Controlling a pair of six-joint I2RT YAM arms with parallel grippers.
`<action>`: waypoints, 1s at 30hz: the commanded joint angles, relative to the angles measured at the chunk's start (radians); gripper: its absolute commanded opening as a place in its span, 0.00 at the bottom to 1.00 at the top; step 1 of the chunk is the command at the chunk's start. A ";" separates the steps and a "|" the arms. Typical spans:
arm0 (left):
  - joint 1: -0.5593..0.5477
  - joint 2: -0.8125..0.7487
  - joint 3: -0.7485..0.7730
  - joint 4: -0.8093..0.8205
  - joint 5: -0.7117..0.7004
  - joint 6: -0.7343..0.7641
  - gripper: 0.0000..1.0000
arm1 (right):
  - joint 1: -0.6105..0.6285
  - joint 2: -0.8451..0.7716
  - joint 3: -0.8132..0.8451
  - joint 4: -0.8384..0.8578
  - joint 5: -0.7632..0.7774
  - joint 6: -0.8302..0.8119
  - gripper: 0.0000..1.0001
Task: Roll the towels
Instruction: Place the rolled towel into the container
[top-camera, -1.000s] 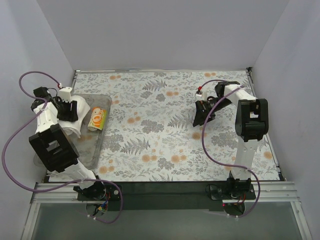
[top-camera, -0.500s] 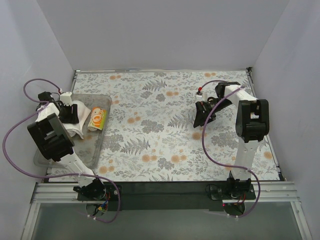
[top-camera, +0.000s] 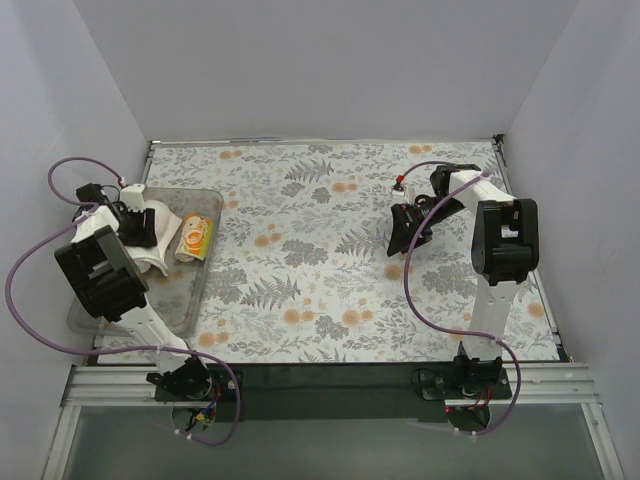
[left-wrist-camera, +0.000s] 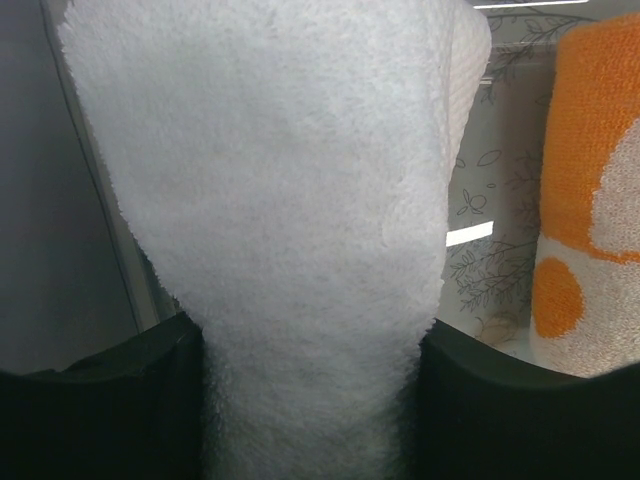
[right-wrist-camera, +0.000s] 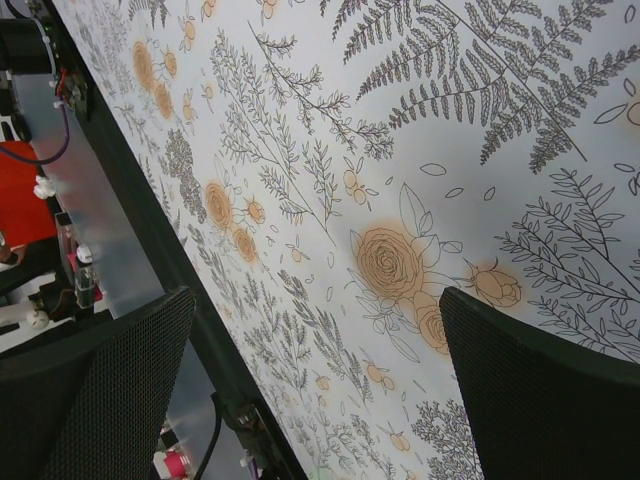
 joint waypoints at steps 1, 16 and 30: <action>0.000 -0.032 0.015 -0.032 -0.019 0.020 0.46 | -0.002 -0.037 0.016 -0.028 -0.013 -0.010 0.98; -0.004 -0.053 0.282 -0.211 0.004 0.020 0.78 | -0.002 -0.054 0.025 -0.040 -0.027 -0.033 0.98; -0.484 -0.070 0.572 -0.374 0.043 0.033 0.98 | -0.071 -0.154 0.195 -0.013 0.094 0.001 0.98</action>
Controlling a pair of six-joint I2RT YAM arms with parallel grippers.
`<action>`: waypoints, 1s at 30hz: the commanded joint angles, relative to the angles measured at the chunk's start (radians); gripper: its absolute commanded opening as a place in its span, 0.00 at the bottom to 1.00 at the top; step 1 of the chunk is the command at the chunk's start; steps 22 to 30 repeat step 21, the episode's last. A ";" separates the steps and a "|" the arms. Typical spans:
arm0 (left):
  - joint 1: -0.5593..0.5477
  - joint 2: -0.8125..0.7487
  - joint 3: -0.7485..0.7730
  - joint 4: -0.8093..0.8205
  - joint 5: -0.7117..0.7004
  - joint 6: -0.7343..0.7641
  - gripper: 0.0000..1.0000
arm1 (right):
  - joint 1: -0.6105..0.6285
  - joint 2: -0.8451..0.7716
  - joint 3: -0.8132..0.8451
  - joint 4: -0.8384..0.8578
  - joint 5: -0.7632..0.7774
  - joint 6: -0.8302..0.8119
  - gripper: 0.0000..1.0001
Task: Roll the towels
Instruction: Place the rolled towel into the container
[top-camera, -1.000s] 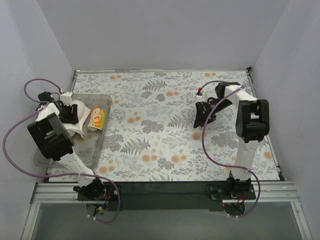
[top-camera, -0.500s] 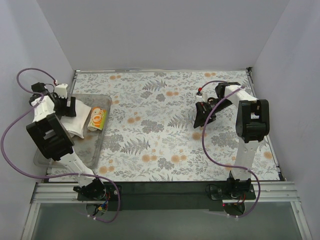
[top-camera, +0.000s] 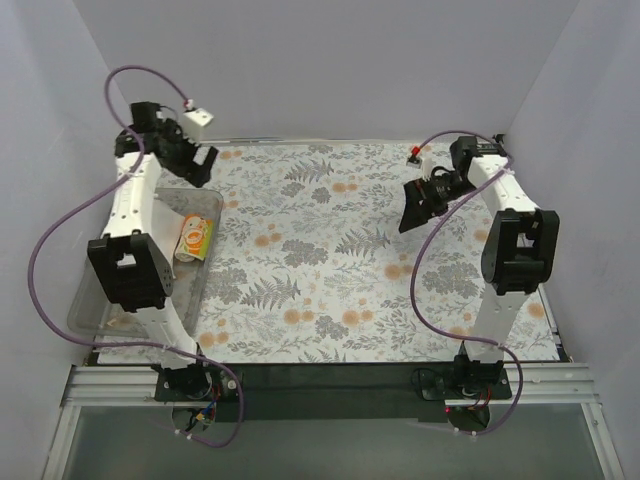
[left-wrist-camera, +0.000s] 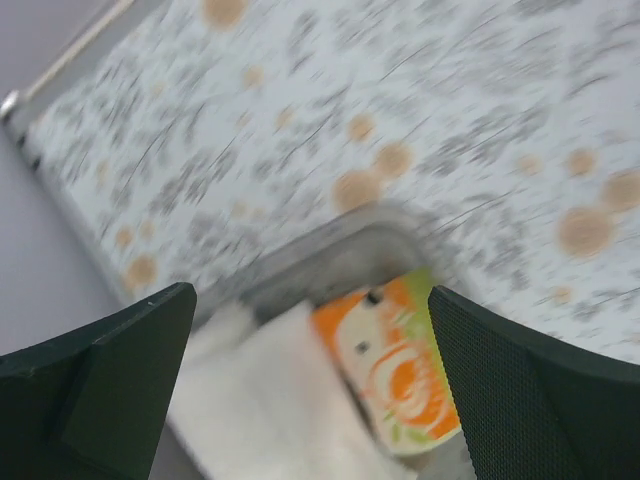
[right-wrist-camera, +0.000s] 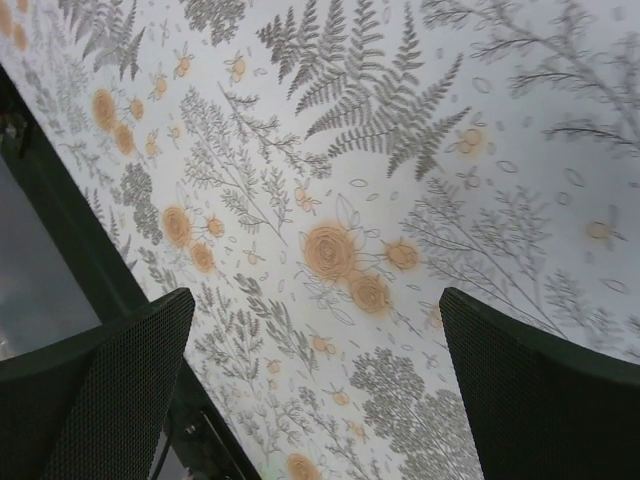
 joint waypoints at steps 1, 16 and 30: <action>-0.175 -0.042 0.047 -0.070 0.032 -0.062 0.98 | -0.042 -0.093 0.056 0.054 0.056 0.040 0.99; -0.547 0.005 -0.277 0.126 0.004 -0.211 0.98 | -0.068 -0.331 -0.338 0.392 0.276 0.227 0.98; -0.551 0.038 -0.252 0.126 0.009 -0.246 0.98 | -0.068 -0.368 -0.384 0.410 0.277 0.219 0.98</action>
